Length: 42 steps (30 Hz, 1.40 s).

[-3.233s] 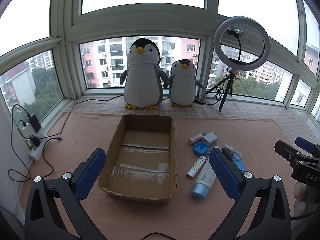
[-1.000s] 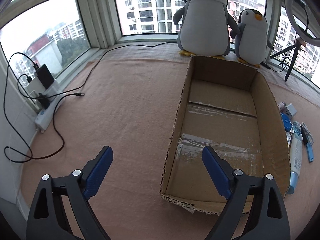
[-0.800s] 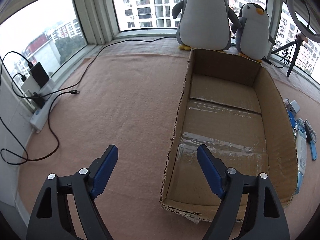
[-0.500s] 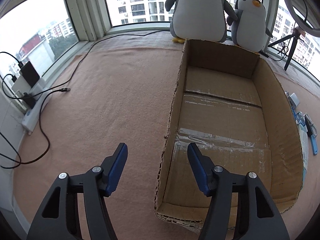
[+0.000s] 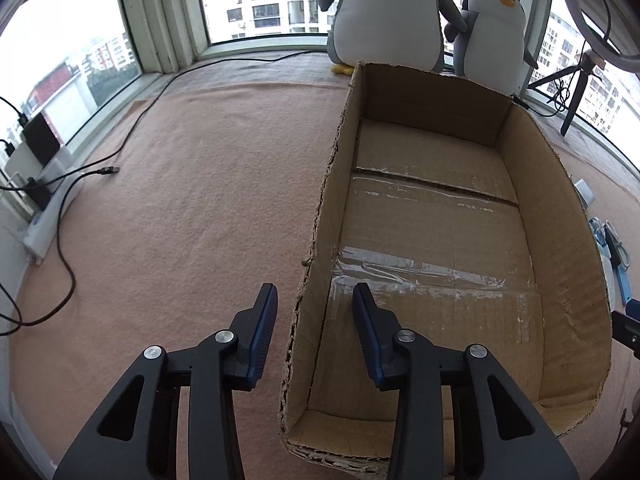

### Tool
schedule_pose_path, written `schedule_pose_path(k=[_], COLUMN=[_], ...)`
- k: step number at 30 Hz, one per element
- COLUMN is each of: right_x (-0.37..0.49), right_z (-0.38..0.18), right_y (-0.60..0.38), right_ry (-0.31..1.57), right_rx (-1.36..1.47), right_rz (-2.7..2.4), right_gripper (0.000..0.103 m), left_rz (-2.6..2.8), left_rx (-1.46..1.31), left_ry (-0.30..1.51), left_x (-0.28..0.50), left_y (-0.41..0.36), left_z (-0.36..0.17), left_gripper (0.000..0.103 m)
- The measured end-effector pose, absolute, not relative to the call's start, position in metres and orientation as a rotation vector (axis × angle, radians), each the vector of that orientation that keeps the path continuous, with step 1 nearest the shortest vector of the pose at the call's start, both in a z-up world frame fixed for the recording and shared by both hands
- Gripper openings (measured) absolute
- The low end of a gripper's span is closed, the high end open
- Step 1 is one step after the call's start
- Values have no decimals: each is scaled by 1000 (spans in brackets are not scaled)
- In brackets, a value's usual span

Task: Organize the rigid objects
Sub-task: 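Grasp the white-and-blue lotion tube with the right gripper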

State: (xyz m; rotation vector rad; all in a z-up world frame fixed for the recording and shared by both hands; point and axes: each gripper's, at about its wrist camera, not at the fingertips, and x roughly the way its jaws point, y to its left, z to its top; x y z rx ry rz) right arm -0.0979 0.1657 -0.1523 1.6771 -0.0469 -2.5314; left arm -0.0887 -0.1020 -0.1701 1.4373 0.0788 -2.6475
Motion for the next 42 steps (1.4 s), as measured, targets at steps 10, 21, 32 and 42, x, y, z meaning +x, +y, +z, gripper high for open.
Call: schedule_pose_path(k=[10,21,32,42], right_x=[-101,-90,-99,-89], right_z=[-169,-172,-175,-175], right_y=[156,193,181,188], right_ry=[114,62,147,98], right_rx=[1725,1726,1664,1615], right_rz=[-2533,-2528,-2538,-2527], right_gripper=[83,57,45,44], left_rz=[-2655,-2654,-2657,-2657], left_rx=[1431,1429,1428,1421], left_ry=[77,77,88,77], left_x=[-89,-89,-90,-90], left_y=[-101,-101,-101,-100], left_z=[-171,-171,-171,-171], left_gripper=[38,38,38,38])
